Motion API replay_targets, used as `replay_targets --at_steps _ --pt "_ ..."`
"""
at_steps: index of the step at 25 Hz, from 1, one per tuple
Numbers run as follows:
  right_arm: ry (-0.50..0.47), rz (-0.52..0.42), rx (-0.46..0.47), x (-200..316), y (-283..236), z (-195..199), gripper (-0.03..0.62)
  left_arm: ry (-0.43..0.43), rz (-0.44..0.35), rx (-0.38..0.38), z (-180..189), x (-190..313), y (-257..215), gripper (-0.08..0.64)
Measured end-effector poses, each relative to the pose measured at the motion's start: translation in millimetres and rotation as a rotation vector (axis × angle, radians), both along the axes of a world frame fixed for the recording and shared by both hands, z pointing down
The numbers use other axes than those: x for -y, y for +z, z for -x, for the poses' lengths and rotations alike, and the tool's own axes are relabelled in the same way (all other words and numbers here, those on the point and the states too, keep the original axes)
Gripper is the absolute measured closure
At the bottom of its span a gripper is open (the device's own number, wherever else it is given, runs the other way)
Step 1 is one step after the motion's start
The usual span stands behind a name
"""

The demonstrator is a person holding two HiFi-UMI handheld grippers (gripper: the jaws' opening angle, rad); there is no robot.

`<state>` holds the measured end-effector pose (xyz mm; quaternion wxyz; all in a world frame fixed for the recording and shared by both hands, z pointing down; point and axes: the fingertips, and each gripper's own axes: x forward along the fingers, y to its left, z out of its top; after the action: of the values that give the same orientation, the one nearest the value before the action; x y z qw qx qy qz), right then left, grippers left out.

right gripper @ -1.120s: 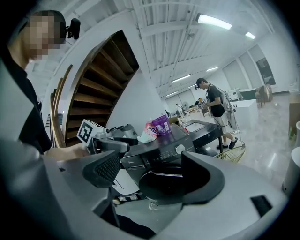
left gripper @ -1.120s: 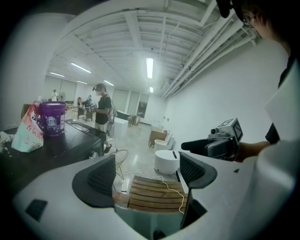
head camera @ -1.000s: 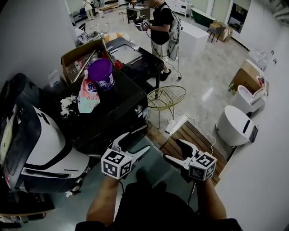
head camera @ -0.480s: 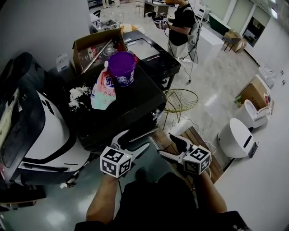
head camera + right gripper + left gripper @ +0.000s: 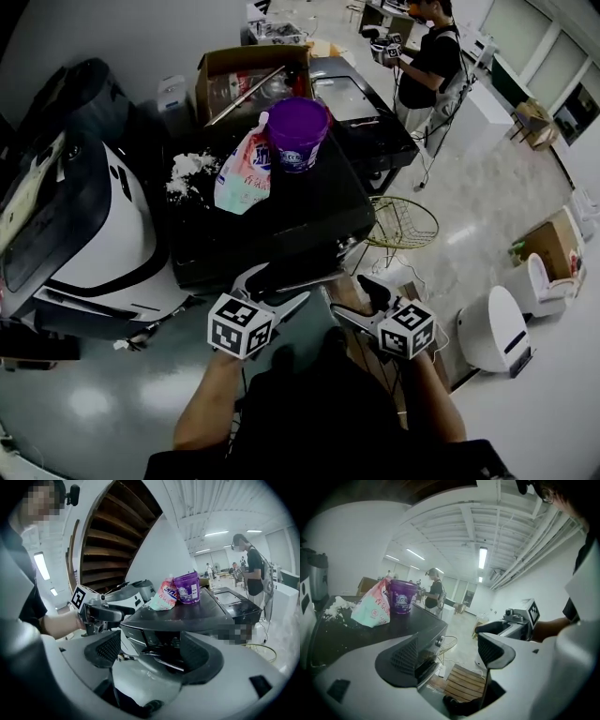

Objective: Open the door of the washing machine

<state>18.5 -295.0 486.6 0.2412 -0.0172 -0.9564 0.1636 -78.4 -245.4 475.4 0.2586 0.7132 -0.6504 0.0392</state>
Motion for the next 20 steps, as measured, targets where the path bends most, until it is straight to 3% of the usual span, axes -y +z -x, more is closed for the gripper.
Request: replay_targets --at_steps 7,12,20 --pt "-0.127 0.006 -0.069 44 37 -17 0.187 -0.133 0.092 -0.037 -13 26 36 0.146" --pt "-0.232 0.017 -0.114 65 71 -26 0.189 -0.241 0.141 -0.129 -21 42 69 0.152" --pt "-0.267 0.035 -0.166 68 102 -23 0.201 -0.214 0.268 -0.097 -36 39 117 0.157"
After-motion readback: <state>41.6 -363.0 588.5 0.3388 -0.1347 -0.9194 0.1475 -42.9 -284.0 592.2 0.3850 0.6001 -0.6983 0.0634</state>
